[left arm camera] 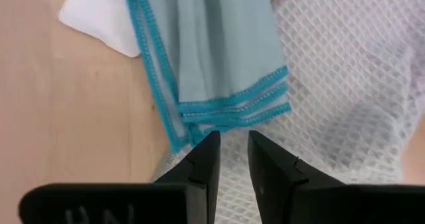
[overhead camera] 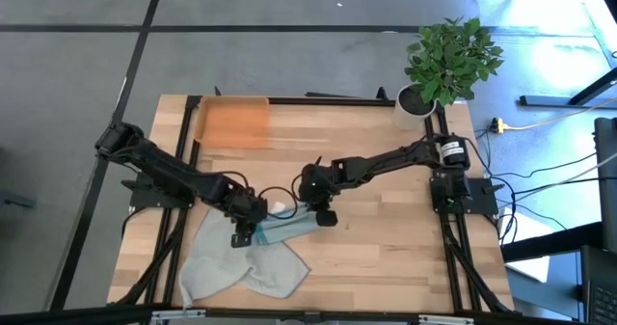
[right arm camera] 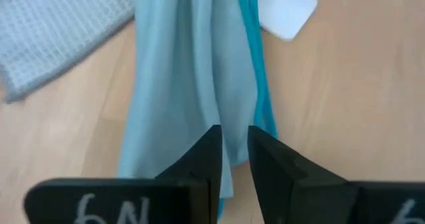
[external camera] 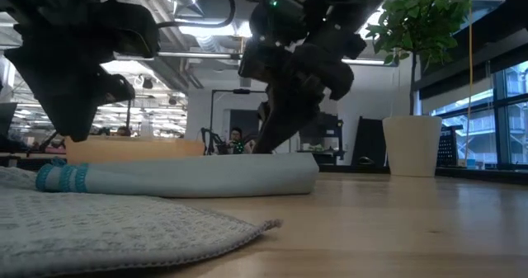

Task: Roll microfiber towels into tight, uniform cylinder then place into a basket
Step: Roll the blue microfiber cloth

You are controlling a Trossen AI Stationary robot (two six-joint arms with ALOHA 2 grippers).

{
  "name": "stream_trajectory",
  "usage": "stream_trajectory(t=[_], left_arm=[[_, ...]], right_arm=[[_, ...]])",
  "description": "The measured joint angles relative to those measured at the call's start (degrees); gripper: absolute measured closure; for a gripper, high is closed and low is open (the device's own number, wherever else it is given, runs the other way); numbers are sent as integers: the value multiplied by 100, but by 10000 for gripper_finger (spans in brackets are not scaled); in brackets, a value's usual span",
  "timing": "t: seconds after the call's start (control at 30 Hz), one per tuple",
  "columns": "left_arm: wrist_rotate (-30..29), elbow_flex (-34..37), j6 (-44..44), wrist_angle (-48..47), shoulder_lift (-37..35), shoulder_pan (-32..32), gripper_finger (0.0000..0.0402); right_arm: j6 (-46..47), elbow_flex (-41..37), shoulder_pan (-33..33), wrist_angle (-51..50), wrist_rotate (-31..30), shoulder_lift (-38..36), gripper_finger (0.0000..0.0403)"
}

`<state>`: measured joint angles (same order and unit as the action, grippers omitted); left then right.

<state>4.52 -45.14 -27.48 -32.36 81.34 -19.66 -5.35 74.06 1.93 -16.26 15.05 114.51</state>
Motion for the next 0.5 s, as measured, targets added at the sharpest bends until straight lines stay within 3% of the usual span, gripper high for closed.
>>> stream_trajectory(t=[0.2, 0.5], left_arm=[[-413, -3, -116, 3, -4, -196, 333], [-859, -3, -407, 109, -4, -441, 333]], right_arm=[[-336, 9, 108, -99, -12, -272, 328], [-397, 15, 856, -60, -114, -340, 328]])
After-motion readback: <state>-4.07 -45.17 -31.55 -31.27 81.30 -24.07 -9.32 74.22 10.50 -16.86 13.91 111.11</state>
